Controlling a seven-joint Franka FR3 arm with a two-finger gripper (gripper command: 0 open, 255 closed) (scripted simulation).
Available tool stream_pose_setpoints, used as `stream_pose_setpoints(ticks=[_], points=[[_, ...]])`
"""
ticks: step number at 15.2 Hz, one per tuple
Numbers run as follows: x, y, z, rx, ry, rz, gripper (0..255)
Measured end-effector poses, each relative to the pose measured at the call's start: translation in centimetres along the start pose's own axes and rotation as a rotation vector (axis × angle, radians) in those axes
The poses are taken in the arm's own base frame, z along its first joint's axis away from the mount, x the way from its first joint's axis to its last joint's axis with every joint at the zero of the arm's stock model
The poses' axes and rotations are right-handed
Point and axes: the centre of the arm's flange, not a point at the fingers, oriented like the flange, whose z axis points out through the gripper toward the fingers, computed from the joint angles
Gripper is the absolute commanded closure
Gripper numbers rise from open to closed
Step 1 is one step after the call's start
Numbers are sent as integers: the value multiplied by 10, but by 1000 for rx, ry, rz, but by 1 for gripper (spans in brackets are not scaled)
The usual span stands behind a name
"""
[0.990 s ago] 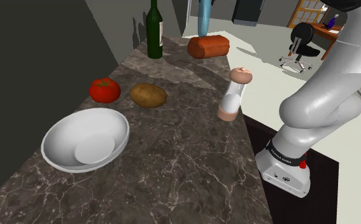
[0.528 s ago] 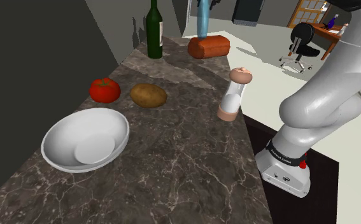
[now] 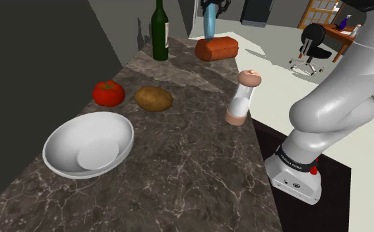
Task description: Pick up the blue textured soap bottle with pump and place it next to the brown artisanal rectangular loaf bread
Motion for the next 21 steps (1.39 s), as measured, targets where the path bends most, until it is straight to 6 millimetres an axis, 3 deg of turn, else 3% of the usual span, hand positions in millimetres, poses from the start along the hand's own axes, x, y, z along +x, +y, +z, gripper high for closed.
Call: stream_pose_setpoints(ticks=[7, 14, 15, 21], points=[[-20, 5, 36, -19, -28, -1, 255], [-21, 4, 40, 0, -4, -5, 255], [-22, 5, 40, 3, -1, -4, 0], [-28, 6, 43, -9, -22, -7, 0]])
